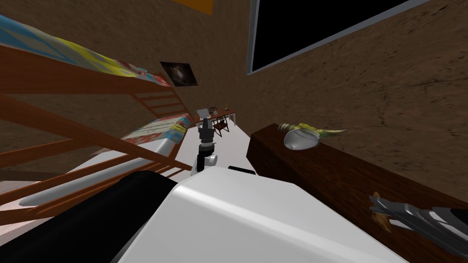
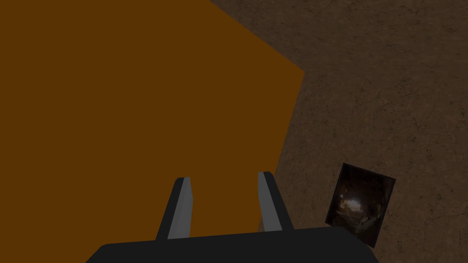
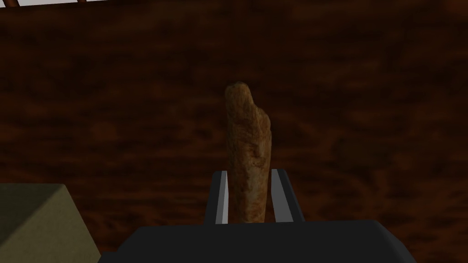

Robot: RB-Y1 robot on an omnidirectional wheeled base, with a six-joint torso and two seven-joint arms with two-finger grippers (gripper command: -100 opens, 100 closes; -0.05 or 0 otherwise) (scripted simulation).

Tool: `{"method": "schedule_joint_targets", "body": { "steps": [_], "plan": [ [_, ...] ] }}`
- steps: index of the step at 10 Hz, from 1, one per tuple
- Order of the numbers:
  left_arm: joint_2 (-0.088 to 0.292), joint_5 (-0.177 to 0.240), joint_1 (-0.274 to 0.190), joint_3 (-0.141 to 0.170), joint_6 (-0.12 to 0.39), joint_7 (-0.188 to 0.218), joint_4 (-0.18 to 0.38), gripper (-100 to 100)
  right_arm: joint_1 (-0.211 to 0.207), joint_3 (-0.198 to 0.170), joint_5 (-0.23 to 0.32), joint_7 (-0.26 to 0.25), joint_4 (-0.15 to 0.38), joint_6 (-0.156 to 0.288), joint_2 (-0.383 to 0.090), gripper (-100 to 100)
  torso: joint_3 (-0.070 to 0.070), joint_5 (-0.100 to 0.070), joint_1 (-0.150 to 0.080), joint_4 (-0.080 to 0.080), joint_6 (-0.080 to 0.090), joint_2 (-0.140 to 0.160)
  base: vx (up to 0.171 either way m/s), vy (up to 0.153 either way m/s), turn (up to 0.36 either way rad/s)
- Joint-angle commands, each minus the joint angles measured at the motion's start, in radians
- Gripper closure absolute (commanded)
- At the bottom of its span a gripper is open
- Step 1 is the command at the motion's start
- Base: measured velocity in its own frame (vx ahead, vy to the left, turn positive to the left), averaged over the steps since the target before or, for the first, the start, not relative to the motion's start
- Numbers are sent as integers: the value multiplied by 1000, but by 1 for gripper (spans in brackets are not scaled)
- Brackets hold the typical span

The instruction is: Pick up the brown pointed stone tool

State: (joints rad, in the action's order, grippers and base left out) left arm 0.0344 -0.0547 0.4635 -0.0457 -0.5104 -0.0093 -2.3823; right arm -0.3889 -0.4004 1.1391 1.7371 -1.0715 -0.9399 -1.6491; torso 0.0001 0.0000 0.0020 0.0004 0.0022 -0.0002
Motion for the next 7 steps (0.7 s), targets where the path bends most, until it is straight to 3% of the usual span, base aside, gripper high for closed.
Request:
{"method": "schedule_joint_targets", "body": {
  "steps": [1, 5, 6, 7],
  "plan": [
    [0, 0, 0, 0, 0, 0, 0, 0, -16, 4, -30, -30, 33, -10, 0, 100, 0, 0, 0, 0, 0, 0, -20, 37, 118],
    [0, 0, 0, 0, 0, 0, 0, 0, -50, 16, -107, -113, 132, -42, 4, 100, 0, 0, 1, 0, 0, 0, -18, 39, 109],
    [0, 0, 0, 0, 0, 0, 0, 0, -24, 8, -82, -101, 132, -46, 14, 100, 0, 0, 1, 0, 0, 0, -7, 13, 16],
    [0, 0, 0, 0, 0, 0, 0, 0, -25, 9, -84, -106, 136, -48, 15, 0, 0, 0, 0, 0, 0, 0, 0, 0, 0]
  ]
}}
